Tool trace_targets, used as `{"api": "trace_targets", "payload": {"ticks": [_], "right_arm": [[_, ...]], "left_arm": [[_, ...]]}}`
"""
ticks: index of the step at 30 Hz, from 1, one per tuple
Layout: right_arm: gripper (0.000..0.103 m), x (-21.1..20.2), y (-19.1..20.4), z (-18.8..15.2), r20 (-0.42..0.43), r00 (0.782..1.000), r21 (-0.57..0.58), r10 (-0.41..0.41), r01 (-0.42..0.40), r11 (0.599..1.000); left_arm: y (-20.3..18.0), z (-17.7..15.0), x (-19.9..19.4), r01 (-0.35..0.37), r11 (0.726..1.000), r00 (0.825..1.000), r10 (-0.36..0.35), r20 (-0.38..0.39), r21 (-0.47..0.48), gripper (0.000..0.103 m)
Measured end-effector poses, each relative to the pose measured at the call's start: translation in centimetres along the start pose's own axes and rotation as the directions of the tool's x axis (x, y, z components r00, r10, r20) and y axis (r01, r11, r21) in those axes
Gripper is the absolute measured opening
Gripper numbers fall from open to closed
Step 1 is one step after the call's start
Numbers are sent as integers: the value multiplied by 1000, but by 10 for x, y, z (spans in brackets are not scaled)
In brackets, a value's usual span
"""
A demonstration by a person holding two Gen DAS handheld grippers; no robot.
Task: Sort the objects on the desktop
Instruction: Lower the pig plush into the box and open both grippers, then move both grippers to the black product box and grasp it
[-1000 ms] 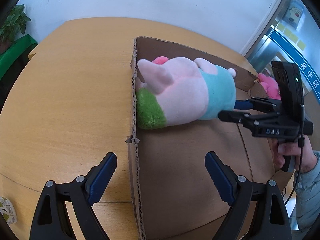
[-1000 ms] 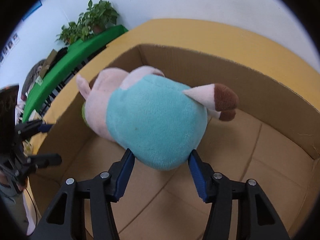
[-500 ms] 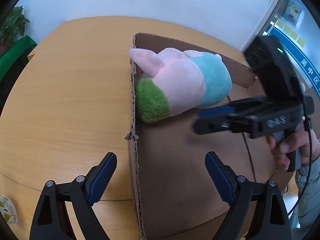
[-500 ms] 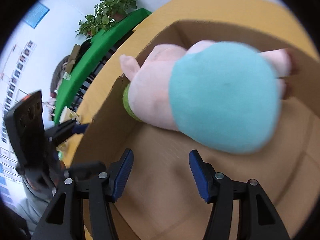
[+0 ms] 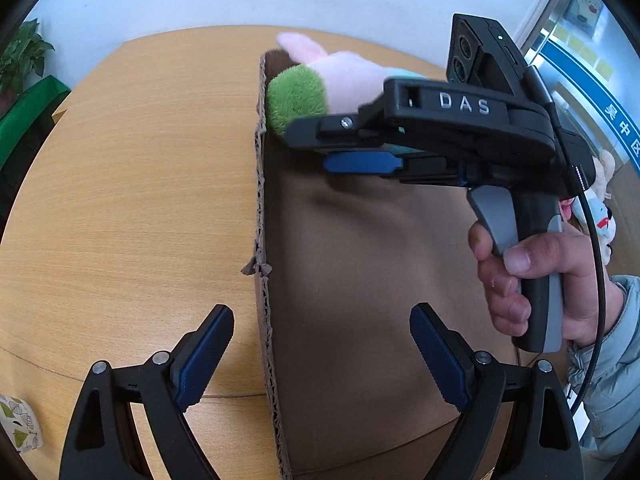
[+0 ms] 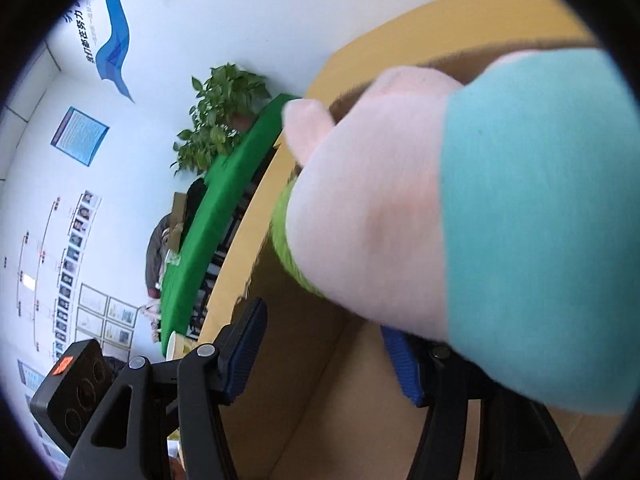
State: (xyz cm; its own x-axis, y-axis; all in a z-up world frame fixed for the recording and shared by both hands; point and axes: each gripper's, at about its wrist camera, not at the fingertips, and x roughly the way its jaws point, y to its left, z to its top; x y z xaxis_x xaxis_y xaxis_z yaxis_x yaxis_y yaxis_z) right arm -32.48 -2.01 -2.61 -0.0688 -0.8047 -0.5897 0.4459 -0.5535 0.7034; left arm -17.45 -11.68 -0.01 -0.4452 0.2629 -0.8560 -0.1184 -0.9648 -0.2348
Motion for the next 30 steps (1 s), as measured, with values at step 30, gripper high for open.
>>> {"api": "trace_targets", "payload": {"ticks": [30], "right_arm": [[79,-229,-27,-233,104,807,-106,-582,590,800]], "left_arm": [[-21,-59,-10,-79,997,997,79,-10,26,90]]}}
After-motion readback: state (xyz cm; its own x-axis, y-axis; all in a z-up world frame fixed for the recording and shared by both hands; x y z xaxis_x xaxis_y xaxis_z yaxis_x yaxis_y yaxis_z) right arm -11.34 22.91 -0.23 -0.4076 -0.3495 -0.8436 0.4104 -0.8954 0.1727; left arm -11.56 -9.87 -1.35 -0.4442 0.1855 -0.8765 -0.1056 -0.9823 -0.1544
